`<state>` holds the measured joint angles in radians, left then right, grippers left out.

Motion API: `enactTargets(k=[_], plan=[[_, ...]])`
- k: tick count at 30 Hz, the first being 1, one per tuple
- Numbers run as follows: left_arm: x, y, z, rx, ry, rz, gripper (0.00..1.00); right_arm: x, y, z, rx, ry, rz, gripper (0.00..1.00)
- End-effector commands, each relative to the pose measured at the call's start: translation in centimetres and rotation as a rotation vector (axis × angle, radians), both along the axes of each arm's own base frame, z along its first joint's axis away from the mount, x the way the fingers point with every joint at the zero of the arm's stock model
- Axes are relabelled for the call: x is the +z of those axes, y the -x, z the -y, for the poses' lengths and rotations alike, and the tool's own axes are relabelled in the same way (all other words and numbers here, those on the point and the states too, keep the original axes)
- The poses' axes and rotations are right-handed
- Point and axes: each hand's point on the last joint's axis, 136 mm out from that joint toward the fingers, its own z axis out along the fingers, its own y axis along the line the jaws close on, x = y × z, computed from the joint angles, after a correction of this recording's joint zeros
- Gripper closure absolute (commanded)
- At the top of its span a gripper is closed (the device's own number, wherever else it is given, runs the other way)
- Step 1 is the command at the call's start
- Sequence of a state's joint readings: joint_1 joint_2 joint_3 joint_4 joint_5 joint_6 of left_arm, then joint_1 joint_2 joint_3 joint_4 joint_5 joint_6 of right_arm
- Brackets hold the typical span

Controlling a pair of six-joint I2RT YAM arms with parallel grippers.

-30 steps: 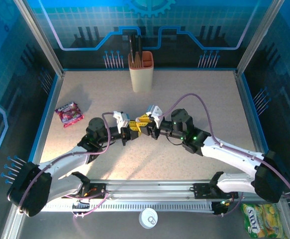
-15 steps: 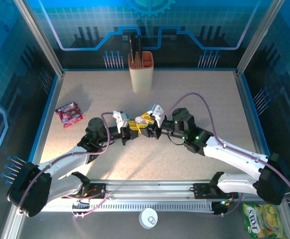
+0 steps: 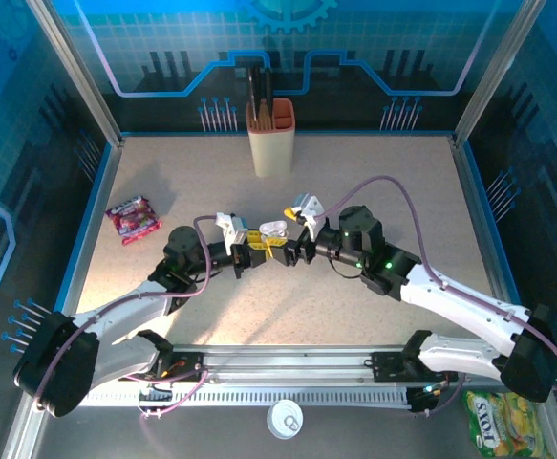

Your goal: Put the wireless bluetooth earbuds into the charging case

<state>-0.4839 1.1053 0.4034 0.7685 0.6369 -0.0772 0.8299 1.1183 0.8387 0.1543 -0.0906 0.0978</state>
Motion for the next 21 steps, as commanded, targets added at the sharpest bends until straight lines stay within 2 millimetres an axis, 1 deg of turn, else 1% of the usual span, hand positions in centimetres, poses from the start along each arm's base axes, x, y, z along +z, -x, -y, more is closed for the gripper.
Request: enactTargets(k=[1, 4, 5, 8, 14, 18, 21], plan=[[1.7, 0.4, 0.3, -0.028, 0.024, 0.066, 0.83, -0.3, -1.7, 0.9, -0.093, 0.033, -0.023, 0.17], [1.8, 0.4, 0.3, -0.029, 0.025, 0.067, 0.83, -1.2, -2.0, 0.8, -0.099, 0.05, -0.039, 0.17], [1.8, 0.4, 0.3, -0.029, 0.024, 0.065, 0.83, -0.1, -2.2, 0.6, -0.095, 0.037, -0.028, 0.17], [1.7, 0.4, 0.3, -0.028, 0.02, 0.065, 0.83, -0.4, -2.4, 0.4, -0.093, 0.048, -0.037, 0.16], [1.6, 0.5, 0.3, -0.03, 0.018, 0.065, 0.83, -1.1, -3.8, 1.7, -0.166, 0.029, -0.094, 0.19], [1.5, 0.5, 0.2, -0.028, 0.017, 0.065, 0.83, -1.0, -3.5, 1.9, -0.149, 0.022, -0.088, 0.19], [1.4, 0.4, 0.2, -0.025, 0.014, 0.064, 0.83, -0.2, -2.7, 1.5, -0.099, 0.001, -0.072, 0.19]])
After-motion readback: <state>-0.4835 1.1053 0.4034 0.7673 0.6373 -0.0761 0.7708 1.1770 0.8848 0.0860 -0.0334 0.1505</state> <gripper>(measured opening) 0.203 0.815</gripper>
